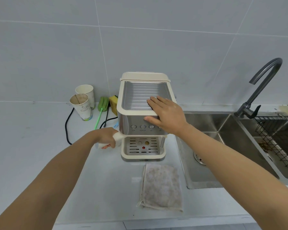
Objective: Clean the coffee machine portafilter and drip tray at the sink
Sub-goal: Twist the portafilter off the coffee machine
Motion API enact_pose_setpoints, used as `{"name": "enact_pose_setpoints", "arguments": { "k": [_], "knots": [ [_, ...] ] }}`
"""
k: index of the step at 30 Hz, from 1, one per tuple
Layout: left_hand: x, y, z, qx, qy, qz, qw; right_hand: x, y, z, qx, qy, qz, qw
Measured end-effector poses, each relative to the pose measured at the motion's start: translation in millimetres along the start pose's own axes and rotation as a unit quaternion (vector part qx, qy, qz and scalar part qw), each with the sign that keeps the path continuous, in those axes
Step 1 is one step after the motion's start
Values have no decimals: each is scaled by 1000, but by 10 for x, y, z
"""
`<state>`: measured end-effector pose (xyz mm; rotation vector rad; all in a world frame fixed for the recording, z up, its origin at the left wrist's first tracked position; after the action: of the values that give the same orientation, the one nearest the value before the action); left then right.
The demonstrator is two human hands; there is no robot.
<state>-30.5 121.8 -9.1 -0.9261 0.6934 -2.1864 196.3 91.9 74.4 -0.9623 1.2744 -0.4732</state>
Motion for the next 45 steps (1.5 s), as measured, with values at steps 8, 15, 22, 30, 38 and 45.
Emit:
{"name": "enact_pose_setpoints", "arguments": {
  "k": [8,15,22,30,38,45],
  "knots": [
    [-55,-5,-135,-28,-17,-41,999,-2,17,-1,14,2,8,1000],
    [25,341,-120,20,-13,-26,999,-2,-3,-24,25,9,-1,1000],
    [154,813,-93,69,-35,-4,997,-1,-3,-15,9,44,-99,994],
    [445,1302,40,97,-86,48,990,-10,7,22,37,34,-153,987],
    [611,1467,378,130,-62,87,986,80,-6,-31,50,85,-141,985],
    [548,1585,691,159,-31,81,983,335,-121,126,-97,224,-153,958]
  ]
}}
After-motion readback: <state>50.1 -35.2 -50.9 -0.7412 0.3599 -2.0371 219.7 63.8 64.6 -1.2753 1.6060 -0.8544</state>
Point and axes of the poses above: each hand's wrist, its own x-axis away from the middle knuckle, its own y-axis out of the palm, z = x × y, the point moved 2 cm from there along -x, towards the middle knuckle, and after that the axes turned 14 degrees about y, right-handed, at the moved point
